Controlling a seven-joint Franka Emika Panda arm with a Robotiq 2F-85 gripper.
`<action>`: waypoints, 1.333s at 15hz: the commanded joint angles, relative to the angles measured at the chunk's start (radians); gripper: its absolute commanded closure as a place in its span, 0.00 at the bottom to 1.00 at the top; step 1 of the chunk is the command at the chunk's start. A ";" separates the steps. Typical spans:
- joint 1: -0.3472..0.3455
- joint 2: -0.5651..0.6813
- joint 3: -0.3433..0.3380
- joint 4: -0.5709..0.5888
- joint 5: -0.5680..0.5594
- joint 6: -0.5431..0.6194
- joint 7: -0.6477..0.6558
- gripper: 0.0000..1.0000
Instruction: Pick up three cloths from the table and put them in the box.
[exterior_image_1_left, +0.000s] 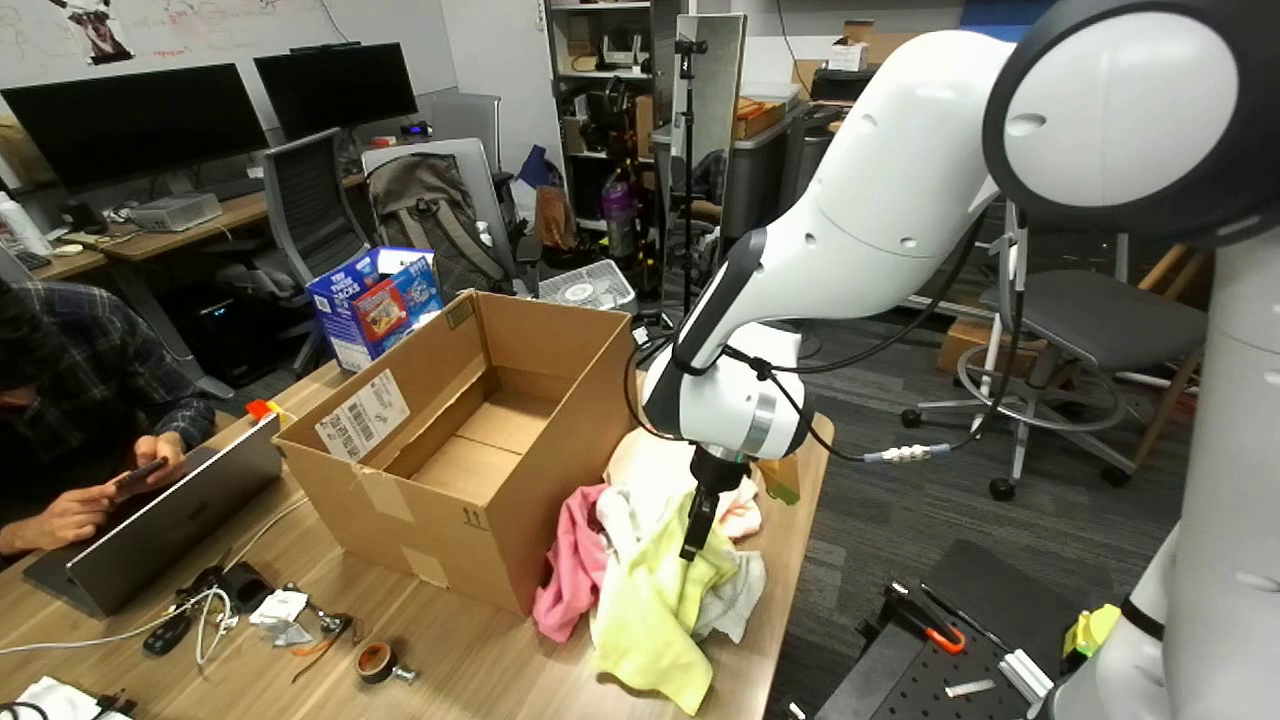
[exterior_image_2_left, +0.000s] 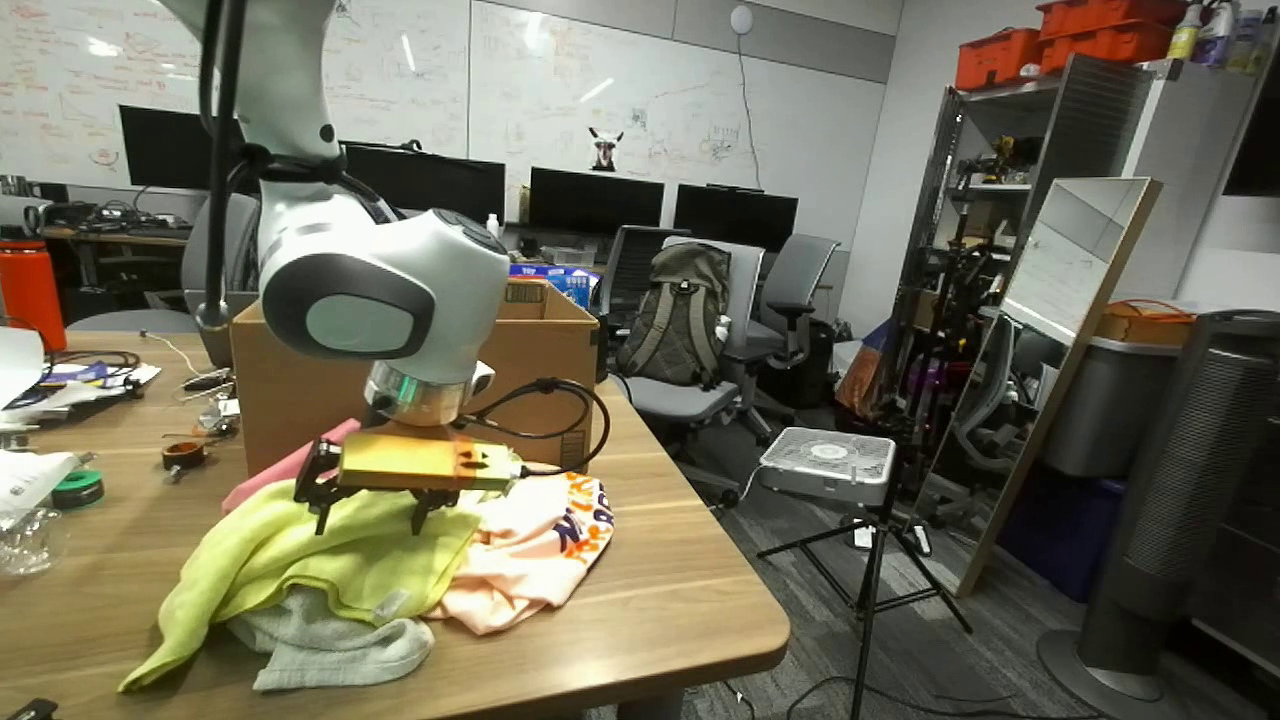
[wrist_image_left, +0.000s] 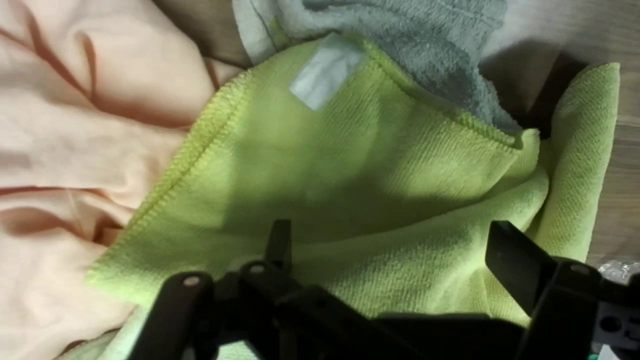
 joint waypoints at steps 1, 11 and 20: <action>-0.003 -0.001 -0.026 0.013 -0.028 -0.016 0.039 0.00; -0.102 0.043 0.015 0.032 -0.057 -0.088 0.092 0.00; -0.230 0.109 0.139 0.094 -0.051 -0.074 0.122 0.00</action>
